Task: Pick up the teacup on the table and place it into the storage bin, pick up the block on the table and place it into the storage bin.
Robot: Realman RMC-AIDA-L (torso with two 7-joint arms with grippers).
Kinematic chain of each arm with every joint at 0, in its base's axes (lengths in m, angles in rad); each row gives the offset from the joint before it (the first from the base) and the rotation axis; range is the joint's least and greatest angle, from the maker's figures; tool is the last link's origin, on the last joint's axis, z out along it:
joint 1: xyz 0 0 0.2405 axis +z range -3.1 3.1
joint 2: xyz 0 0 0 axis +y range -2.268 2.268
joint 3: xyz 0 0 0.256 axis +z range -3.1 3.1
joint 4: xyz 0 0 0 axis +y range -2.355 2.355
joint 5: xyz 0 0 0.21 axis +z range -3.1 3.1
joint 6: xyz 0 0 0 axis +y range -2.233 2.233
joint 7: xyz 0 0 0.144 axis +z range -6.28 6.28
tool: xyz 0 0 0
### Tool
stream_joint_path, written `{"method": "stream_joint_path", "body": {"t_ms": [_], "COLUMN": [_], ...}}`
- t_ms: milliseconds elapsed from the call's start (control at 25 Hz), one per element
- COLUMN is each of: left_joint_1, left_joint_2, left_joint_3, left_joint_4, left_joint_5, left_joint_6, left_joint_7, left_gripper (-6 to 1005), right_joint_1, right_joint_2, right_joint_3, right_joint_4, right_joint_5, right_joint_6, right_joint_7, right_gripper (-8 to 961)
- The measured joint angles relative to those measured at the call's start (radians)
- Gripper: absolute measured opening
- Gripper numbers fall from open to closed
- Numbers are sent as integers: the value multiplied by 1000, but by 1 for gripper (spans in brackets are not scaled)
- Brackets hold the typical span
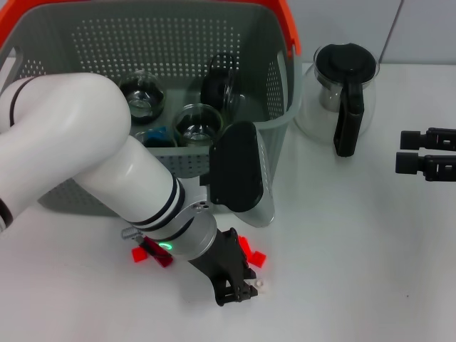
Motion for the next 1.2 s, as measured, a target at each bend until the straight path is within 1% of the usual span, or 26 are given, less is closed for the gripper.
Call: {"method": "stream_joint_path", "body": {"t_ms": [120, 240, 440, 600, 640, 720, 800, 840, 960, 1080, 1200], "left_joint_1": [0, 2, 13, 14, 14, 14, 14, 14, 3, -8, -14], "left_joint_2": [0, 0, 2, 6, 8, 9, 11, 11, 15, 23, 33], "left_joint_3": [-12, -47, -132, -257, -319, -413, -552, -552, -690, -788, -828], "left_joint_4": [11, 38, 107, 184, 219, 271, 338, 338, 395, 430, 444], "left_joint_5": [-2, -11, -27, -74, -97, -124, -157, -157, -196, -214, -214], "left_joint_6": [20, 67, 171, 317, 379, 456, 543, 543, 596, 590, 541], "left_joint_7": [-5, -3, 2, 27, 39, 53, 70, 70, 87, 99, 103], "left_gripper": [185, 186, 186, 185, 185, 185, 185, 185, 186, 186, 185], "right_joint_1": [0, 1, 2, 2, 3, 3, 3, 3, 3, 2, 2], "right_joint_2": [0, 0, 0, 0, 0, 0, 1, 1, 1, 2, 2], "right_joint_3": [0, 0, 0, 0, 0, 0, 0, 0, 0, 0, 0], "right_joint_4": [0, 0, 0, 0, 0, 0, 0, 0, 0, 0, 0], "right_joint_5": [0, 0, 0, 0, 0, 0, 0, 0, 0, 0, 0], "right_joint_6": [0, 0, 0, -1, -1, -1, -1, -1, -2, -3, -4], "right_joint_7": [0, 0, 0, 0, 0, 0, 0, 0, 0, 0, 0], "right_gripper": [821, 821, 821, 821, 821, 821, 822, 822, 822, 822, 822]}}
